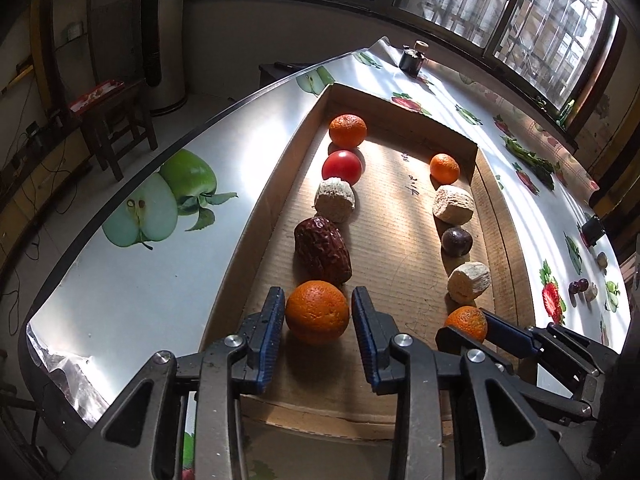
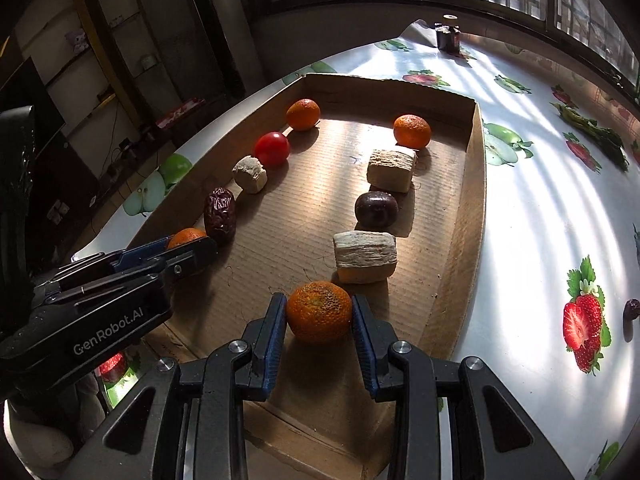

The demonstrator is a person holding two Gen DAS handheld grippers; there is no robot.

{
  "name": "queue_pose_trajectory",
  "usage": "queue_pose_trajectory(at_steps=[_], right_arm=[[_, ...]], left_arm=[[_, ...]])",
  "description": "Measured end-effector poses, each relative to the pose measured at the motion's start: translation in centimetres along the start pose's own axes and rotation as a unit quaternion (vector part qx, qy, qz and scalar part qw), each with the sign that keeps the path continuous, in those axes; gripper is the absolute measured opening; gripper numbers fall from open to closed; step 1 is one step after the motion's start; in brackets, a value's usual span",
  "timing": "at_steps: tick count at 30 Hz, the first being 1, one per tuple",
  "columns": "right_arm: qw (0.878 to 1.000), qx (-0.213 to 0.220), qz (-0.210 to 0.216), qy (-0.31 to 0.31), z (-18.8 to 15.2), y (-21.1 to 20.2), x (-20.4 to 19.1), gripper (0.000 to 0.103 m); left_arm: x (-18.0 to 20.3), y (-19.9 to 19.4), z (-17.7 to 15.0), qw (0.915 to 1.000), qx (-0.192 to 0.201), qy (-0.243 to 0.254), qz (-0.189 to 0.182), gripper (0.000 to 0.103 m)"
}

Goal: Organize fruits
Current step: 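Open both grippers to drop the oranges into the box, then move both grippers toward a dark date and a round beige block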

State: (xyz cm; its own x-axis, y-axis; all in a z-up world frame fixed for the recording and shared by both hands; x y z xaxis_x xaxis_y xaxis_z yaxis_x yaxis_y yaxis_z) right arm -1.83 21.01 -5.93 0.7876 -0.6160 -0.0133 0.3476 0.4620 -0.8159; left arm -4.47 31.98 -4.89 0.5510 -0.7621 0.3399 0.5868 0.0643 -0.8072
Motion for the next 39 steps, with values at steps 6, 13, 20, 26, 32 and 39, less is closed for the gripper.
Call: queue_pose_trajectory(at_steps=[6, 13, 20, 26, 32, 39], right_arm=[[1.0, 0.001, 0.007, 0.002, 0.1, -0.1, -0.2, 0.039], [0.999, 0.047, 0.003, 0.024, 0.4, -3.7, 0.4, 0.049], [0.994, 0.086, -0.01, 0.062, -0.4, -7.3, 1.9, 0.058], [0.99, 0.097, -0.016, 0.097, -2.0, -9.1, 3.8, 0.058], [0.986, 0.109, -0.025, 0.123, -3.8, -11.0, 5.6, 0.058], [0.982, 0.101, -0.075, 0.141, -5.7, -12.7, 8.6, 0.06]], left_arm=[[0.3, -2.5, 1.2, 0.9989, 0.046, 0.005, 0.01, 0.064], [1.7, -6.7, 2.8, 0.9863, 0.142, 0.056, 0.063, 0.092], [3.2, -9.0, 2.4, 0.9853, 0.157, 0.058, 0.035, 0.092], [4.3, -9.5, 1.2, 0.9869, 0.145, 0.066, 0.028, 0.092], [6.3, -11.1, 0.2, 0.9809, 0.166, 0.097, 0.033, 0.092], [8.8, -11.8, -1.7, 0.9798, 0.155, 0.125, 0.011, 0.092]])
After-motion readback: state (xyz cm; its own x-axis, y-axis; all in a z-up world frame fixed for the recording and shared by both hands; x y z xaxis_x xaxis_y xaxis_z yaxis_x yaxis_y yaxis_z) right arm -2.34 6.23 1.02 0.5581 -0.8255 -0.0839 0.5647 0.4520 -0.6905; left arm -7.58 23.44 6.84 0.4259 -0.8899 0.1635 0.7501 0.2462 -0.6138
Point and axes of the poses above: each gripper's, at about its wrist camera, not at the fingertips, and y roughly the way its jaws point, x to its right, z to its top, the point moved 10 cm from there along y, roughly the way its jaws point, and after that the axes turned 15 degrees about -y, right-handed, at the moved point
